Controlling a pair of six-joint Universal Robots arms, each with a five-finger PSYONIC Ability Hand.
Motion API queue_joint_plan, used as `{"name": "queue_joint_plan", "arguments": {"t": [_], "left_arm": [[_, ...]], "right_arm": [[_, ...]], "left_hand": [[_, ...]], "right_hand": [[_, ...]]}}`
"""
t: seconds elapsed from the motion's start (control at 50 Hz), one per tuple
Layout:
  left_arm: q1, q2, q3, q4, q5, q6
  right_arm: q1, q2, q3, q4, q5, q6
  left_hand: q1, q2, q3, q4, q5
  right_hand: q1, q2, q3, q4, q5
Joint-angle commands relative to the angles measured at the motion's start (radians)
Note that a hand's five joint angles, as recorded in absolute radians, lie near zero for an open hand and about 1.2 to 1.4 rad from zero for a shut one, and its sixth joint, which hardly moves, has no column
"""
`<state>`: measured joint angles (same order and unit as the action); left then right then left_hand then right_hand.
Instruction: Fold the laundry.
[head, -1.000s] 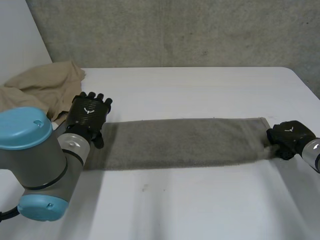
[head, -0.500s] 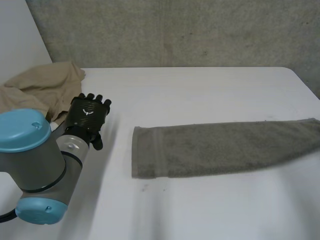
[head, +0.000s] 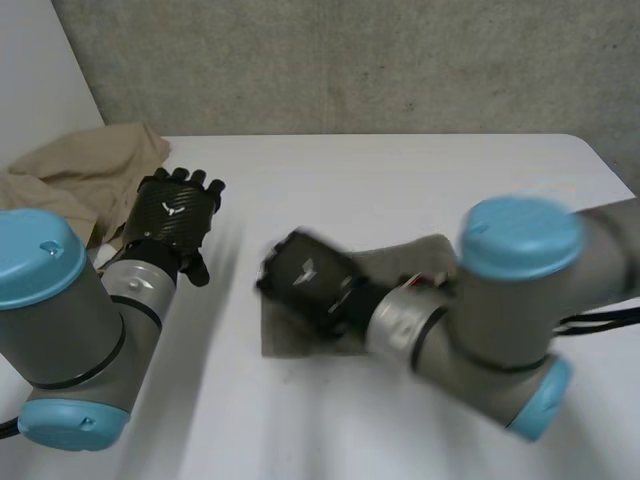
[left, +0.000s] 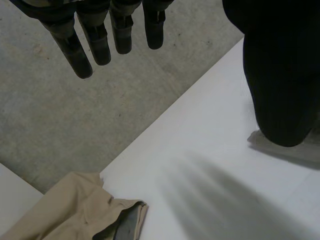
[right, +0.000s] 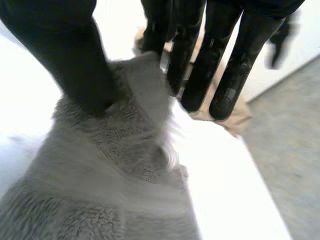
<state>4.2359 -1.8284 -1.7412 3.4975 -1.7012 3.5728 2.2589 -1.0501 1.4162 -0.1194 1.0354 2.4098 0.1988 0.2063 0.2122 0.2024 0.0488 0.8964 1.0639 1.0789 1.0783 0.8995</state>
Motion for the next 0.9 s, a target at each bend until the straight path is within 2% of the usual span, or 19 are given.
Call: {"name": "queue_joint_plan", "arguments": {"t": [0.02,0.06,0.1,0.12,0.18,0.2,0.28,0.44,0.58,0.68,0.7,0.74,0.8,0.9], "left_arm": [[-0.022,-0.012,0.003,0.000,0.002,0.001],[-0.037,-0.015,0.012,0.000,0.002,0.001],[-0.050,-0.020,0.018,0.000,0.003,0.001],[-0.063,-0.023,0.028,0.000,0.005,0.000],[-0.091,-0.034,0.049,0.000,0.005,0.000],[-0.115,-0.046,0.063,0.000,0.003,0.000],[-0.174,-0.089,0.097,-0.002,0.003,0.001],[-0.248,-0.209,0.153,-0.038,-0.002,0.004],[-0.297,-0.219,0.127,-0.130,-0.046,-0.003],[-0.307,-0.209,0.101,-0.132,-0.089,-0.014],[-0.307,-0.207,0.101,-0.132,-0.092,-0.014],[-0.304,-0.203,0.103,-0.130,-0.098,-0.015],[-0.298,-0.203,0.109,-0.130,-0.103,-0.015],[-0.286,-0.195,0.111,-0.130,-0.106,-0.015]], "right_arm": [[0.042,0.071,-0.030,0.009,0.136,0.000],[0.031,0.039,-0.028,0.014,0.222,0.021],[0.012,0.018,-0.022,0.014,0.267,0.046],[-0.036,-0.008,-0.007,0.020,0.297,0.079],[-0.126,-0.045,0.033,0.043,0.318,0.142],[-0.181,-0.073,0.067,0.061,0.312,0.179],[-0.275,-0.117,0.156,0.093,0.269,0.245],[-0.393,-0.122,0.299,0.073,0.187,0.235],[-0.453,-0.120,0.348,0.012,0.164,0.201],[-0.482,-0.105,0.359,-0.020,0.163,0.190],[-0.486,-0.102,0.359,-0.026,0.164,0.190],[-0.495,-0.090,0.359,-0.045,0.167,0.187],[-0.496,-0.082,0.348,-0.045,0.170,0.178],[-0.524,-0.087,0.352,-0.037,0.170,0.152]], "left_hand": [[-0.024,-0.032,-0.038,-0.028,-0.049],[-0.024,-0.032,-0.038,-0.028,-0.049],[-0.024,-0.032,-0.038,-0.028,-0.049],[-0.024,-0.032,-0.038,-0.028,-0.049],[-0.024,-0.032,-0.038,-0.028,-0.049],[-0.024,-0.032,-0.038,-0.028,-0.049],[-0.024,-0.032,-0.038,-0.028,-0.049],[-0.012,-0.019,-0.025,-0.015,-0.036],[0.006,-0.002,-0.008,0.002,-0.019],[0.003,-0.005,-0.010,-0.001,-0.022],[0.003,-0.005,-0.010,-0.001,-0.022],[0.000,-0.007,-0.013,-0.004,-0.025],[0.000,-0.007,-0.013,-0.004,-0.025],[0.000,-0.007,-0.013,-0.004,-0.025]], "right_hand": [[-0.696,-0.864,-0.879,-0.878,-0.874],[-0.722,-0.889,-0.904,-0.904,-0.899],[-0.722,-0.889,-0.904,-0.904,-0.899],[-0.722,-0.889,-0.904,-0.904,-0.899],[-0.722,-0.889,-0.904,-0.904,-0.899],[-0.722,-0.889,-0.904,-0.904,-0.899],[-0.722,-0.889,-0.904,-0.904,-0.899],[-0.559,-0.727,-0.742,-0.741,-0.737],[-0.260,-0.428,-0.442,-0.442,-0.438],[-0.049,-0.216,-0.231,-0.231,-0.226],[0.013,-0.155,-0.170,-0.169,-0.165],[0.285,0.118,0.103,0.104,0.108],[0.499,0.332,0.317,0.317,0.321],[0.500,0.332,0.317,0.318,0.322]]}}
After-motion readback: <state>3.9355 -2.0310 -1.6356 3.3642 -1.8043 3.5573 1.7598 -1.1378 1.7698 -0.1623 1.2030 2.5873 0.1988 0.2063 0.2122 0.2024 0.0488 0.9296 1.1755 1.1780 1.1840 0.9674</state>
